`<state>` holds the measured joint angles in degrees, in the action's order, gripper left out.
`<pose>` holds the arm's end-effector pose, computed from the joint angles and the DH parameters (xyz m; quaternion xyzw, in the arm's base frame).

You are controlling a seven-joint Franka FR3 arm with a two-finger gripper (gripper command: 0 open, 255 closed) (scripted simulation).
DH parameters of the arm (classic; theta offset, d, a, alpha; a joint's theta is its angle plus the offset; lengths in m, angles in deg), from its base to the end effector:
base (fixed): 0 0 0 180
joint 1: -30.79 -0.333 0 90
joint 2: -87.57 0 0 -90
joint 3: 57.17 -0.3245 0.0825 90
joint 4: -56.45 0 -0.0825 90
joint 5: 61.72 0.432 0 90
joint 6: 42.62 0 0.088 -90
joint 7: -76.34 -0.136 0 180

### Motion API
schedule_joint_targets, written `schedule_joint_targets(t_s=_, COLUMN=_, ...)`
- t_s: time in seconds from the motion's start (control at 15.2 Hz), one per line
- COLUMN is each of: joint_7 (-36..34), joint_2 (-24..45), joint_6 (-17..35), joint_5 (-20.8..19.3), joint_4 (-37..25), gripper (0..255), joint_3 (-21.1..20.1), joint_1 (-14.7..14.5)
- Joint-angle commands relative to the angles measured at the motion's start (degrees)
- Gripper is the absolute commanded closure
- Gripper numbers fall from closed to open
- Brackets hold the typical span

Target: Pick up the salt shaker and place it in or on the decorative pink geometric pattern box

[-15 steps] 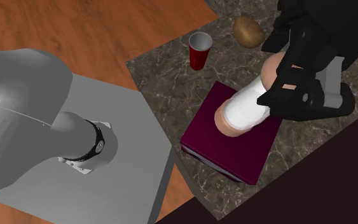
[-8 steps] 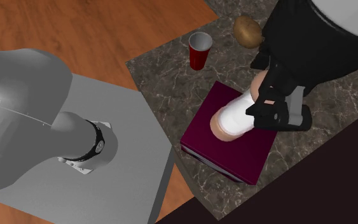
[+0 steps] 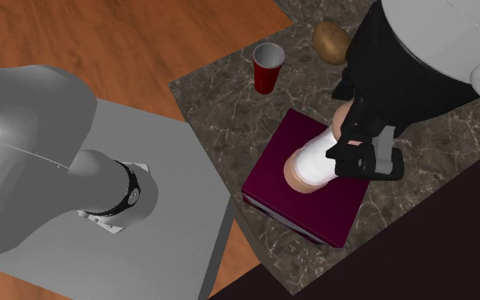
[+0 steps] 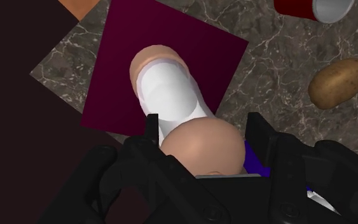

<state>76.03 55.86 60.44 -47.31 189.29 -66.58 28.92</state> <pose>0.4198 0.1177 0.5148 -0.9951 -0.0573 -0.0077 0.0808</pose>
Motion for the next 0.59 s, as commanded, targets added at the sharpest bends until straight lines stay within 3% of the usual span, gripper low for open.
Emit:
schedule_joint_targets(t_s=0.0, joint_7=0.0, joint_2=0.0, joint_6=0.0, joint_5=0.0, joint_4=0.0, gripper=255, joint_3=0.0, joint_1=0.0)
schedule_joint_targets(t_s=0.07, joint_7=0.0, joint_2=0.0, joint_6=0.0, joint_5=0.0, joint_4=0.0, gripper=0, joint_3=0.0, joint_1=0.0)
schedule_joint_targets(t_s=0.4, joint_7=0.0, joint_2=0.0, joint_6=0.0, joint_5=0.0, joint_4=0.0, gripper=0, joint_3=0.0, joint_1=0.0)
schedule_joint_targets(t_s=0.53, joint_7=-0.2, joint_2=0.0, joint_6=-3.8, joint_5=-0.5, joint_4=-3.7, gripper=0, joint_3=0.7, joint_1=0.3)
